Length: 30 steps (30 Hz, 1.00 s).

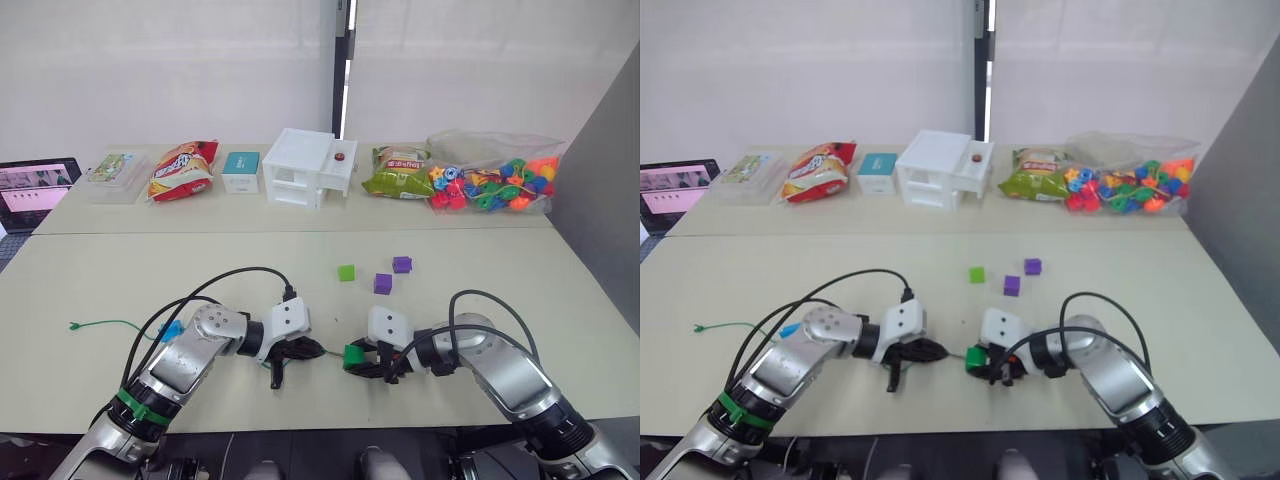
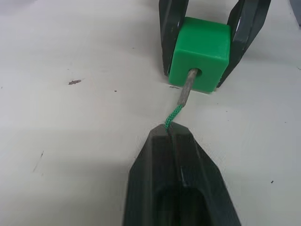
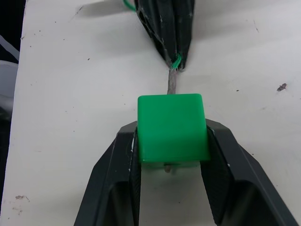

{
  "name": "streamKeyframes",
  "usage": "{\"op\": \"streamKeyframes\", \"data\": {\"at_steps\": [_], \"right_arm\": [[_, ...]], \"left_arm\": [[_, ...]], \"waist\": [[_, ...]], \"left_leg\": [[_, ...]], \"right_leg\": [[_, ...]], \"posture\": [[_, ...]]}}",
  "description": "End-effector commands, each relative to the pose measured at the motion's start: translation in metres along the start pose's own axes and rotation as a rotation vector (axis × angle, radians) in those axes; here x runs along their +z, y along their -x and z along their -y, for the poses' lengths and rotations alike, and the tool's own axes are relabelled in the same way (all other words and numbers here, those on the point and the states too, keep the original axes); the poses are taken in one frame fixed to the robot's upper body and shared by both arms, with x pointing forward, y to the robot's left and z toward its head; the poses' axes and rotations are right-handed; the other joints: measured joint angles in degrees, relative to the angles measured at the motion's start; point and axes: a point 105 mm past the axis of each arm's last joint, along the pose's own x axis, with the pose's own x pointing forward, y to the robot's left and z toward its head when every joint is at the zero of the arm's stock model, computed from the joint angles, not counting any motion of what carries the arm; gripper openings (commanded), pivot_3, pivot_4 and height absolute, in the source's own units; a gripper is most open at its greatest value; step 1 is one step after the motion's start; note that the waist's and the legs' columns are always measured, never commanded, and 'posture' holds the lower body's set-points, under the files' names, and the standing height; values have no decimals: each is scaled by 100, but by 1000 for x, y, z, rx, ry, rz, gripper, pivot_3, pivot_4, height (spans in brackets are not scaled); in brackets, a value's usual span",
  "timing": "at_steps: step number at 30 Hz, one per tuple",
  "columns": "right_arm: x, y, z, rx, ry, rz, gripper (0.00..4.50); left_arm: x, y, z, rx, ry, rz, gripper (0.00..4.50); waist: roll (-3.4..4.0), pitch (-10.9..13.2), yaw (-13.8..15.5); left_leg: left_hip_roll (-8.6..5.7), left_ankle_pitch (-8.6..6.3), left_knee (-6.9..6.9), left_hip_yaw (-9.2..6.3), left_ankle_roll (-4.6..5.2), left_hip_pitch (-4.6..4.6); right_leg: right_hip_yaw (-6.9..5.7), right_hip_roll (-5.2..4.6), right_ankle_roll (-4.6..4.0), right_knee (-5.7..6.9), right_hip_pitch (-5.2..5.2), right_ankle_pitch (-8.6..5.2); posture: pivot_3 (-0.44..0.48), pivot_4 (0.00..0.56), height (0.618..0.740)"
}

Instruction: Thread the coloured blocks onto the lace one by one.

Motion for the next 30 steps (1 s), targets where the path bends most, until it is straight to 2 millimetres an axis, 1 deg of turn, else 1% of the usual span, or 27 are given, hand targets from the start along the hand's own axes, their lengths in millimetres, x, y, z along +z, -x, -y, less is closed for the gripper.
{"op": "streamKeyframes", "data": {"at_steps": [1, 4, 7, 11, 15, 18, 21, 25, 28, 30], "right_arm": [[9, 3, -1, -4, 30, 22, 1193], [9, 3, -1, -5, 28, 19, 1193], [9, 3, -1, -5, 28, 18, 1193], [10, 2, -1, -5, 30, 20, 1193], [10, 2, -1, -10, 30, 22, 1193], [10, 2, -1, -12, 29, 22, 1193], [9, 2, -1, -13, 28, 21, 1193], [9, 2, -2, -12, 28, 21, 1193], [9, 2, -1, -11, 28, 22, 1193], [10, 3, -1, -11, 30, 22, 1193]], "left_arm": [[7, -7, 8, -38, -24, 33, 54], [17, -13, 14, -67, -44, 62, 54], [23, -20, 14, -68, -54, 71, 54], [26, -25, 11, -64, -66, 65, 54], [21, -20, 7, -40, -38, 22, 54], [25, -8, 7, -48, -3, 42, 885], [28, 5, 5, -39, -3, 48, 1889], [12, 14, 3, -22, -12, -9, 3181], [-5, 15, 2, -12, -9, -49, 3181], [-9, 11, 2, -14, -6, -54, 3181]], "waist": [[0, 0, 3], [0, 0, 3], [0, 0, 3], [0, 0, 4], [0, 0, 2], [0, 0, -5], [0, 0, -12], [0, 0, -6], [0, 0, -6], [0, 0, -1]], "left_leg": [[0, 0, 0, 0, 0, 0], [0, 0, 0, 0, 0, -1], [-1, 0, 0, 0, 0, -2], [-1, 0, 1, 0, 0, -1], [-1, 0, 1, 0, 0, 0], [0, 0, 1, 0, 0, -1], [1, 0, 0, 0, 0, -1], [0, 0, 0, 0, 0, -1], [0, 0, -1, 0, 0, -1], [1, 0, -1, -1, 0, -1]], "right_leg": [[0, 0, 0, 0, 0, 0], [0, 0, 0, -1, 0, 0], [0, 0, 0, 0, 0, 0], [0, 0, 0, -1, 0, 0], [0, 0, 0, 0, 1, 0], [0, 1, 0, 1, -1, 0], [0, 2, 0, 2, -4, 0], [0, 1, 0, 0, -3, 0], [0, 1, 0, 1, -4, 0], [-1, 1, 0, 0, -3, 0]], "posture": [[0, 150, 740], [0, 150, 740], [0, 150, 740], [0, 150, 740], [0, 150, 740], [0, 150, 740], [0, 150, 740], [0, 150, 740], [0, 150, 740], [0, 150, 740]]}}
